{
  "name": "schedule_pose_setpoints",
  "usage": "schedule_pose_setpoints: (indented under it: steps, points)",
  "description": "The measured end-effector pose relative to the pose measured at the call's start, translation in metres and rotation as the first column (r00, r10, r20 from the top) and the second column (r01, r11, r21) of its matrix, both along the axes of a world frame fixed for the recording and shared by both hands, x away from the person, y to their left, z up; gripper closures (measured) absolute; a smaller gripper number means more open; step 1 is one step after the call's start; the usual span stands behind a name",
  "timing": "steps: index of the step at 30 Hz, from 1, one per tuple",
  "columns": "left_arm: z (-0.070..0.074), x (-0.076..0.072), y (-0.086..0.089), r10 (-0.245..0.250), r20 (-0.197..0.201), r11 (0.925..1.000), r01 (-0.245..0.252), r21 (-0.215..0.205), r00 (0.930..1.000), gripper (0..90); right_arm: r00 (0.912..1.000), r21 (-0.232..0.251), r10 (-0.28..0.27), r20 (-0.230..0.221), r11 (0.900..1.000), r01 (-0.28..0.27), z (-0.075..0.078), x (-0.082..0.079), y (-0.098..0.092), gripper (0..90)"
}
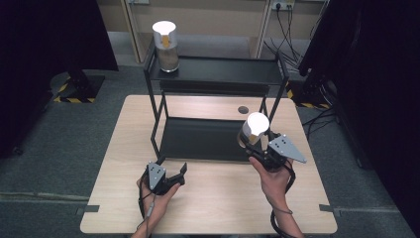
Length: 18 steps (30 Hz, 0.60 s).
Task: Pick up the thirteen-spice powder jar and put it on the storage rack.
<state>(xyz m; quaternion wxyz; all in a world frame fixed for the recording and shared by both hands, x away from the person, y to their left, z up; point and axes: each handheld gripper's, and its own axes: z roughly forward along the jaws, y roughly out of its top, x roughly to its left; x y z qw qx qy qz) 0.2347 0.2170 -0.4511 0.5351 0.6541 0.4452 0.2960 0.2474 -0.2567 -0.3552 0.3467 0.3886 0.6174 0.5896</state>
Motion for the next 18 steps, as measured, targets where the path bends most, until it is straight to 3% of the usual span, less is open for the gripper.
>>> schedule_pose_setpoints:
  steps: [18]
  points:
    - [0.001,0.000,-0.001,-0.001,0.000,1.0000,0.001,0.008,1.0000,12.2,0.9988,0.027,-0.021,0.044,0.999,0.019,0.023,0.012,0.003,30.8]
